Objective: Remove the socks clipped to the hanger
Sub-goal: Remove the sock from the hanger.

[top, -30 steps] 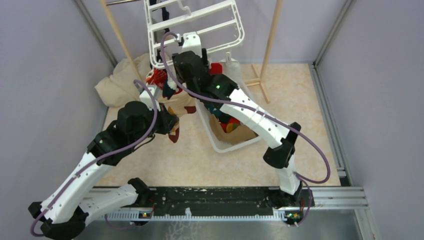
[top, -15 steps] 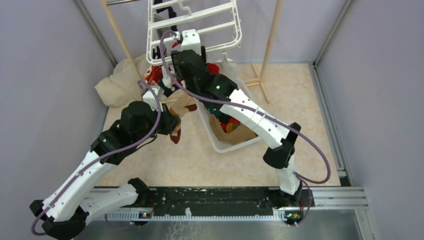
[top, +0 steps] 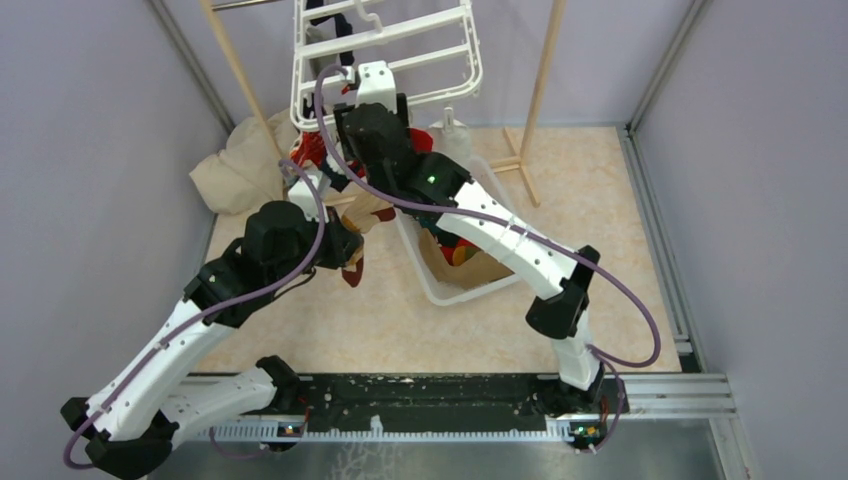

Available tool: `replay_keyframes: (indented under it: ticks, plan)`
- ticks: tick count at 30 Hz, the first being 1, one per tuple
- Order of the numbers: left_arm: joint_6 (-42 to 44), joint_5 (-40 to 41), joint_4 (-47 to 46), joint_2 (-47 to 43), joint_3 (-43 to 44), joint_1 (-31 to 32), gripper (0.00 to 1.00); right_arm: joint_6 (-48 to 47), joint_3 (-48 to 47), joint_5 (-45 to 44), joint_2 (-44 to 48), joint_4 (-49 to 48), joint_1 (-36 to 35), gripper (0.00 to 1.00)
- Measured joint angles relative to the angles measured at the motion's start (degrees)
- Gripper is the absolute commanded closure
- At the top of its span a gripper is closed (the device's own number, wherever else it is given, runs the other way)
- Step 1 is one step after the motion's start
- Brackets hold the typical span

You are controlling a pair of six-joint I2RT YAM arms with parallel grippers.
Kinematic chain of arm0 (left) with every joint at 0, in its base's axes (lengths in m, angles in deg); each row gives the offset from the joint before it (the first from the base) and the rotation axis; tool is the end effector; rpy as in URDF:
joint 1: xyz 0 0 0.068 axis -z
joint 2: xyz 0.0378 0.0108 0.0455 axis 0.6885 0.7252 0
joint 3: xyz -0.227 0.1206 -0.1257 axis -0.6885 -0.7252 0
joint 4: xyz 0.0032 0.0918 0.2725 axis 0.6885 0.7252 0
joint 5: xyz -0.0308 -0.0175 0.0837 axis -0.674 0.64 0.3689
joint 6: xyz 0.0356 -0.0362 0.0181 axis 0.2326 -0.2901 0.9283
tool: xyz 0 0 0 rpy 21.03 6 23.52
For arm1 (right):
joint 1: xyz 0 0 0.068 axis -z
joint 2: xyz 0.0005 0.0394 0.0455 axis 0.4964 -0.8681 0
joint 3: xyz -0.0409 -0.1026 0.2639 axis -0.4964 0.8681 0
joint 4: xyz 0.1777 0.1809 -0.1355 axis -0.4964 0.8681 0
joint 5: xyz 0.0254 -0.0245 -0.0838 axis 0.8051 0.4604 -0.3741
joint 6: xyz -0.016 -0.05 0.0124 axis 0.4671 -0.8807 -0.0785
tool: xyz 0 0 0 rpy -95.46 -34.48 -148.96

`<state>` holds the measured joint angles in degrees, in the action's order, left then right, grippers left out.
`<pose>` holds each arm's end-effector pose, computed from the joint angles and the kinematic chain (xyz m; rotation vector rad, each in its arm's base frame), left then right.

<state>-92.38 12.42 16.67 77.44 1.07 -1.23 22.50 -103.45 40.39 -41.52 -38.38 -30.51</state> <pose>0.1467 -0.1255 0.4057 0.1828 2.0377 -0.5928 0.2507 0.3887 0.4999 -0.1983 1.7080 0.2147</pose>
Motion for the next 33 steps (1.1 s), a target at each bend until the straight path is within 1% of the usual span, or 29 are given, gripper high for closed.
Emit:
replay_keyframes:
  ticks: [12, 19, 22, 25, 30, 33]
  plan:
    - [0.0, -0.5, -0.39, 0.0, -0.33, -0.02, 0.86, -0.96, 1.49, -0.26, 0.07, -2.93, -0.37, 0.44]
    - [0.0, -1.03, -0.61, 0.09, -0.72, 0.0, 0.86, -1.03, 2.97, -0.68, 0.17, -5.27, -0.46, 0.46]
    - [0.0, -1.25, -0.81, 0.11, -0.98, 0.0, 0.86, -1.25, 3.8, -0.96, 0.17, -6.21, -0.48, 0.5]
    - [0.0, -1.4, -0.87, 0.22, -1.09, 0.0, 0.86, -1.42, 4.11, -1.11, 0.17, -6.47, -0.48, 0.59]
    - [0.0, -1.6, -0.92, 0.31, -1.18, 0.0, 0.86, -1.77, 4.11, -1.14, 0.17, -7.17, -0.5, 0.66]
    - [-0.02, -1.64, -0.96, 0.37, -1.22, 0.0, 0.86, -1.86, 4.13, -1.14, 0.17, -7.28, -0.57, 0.74]
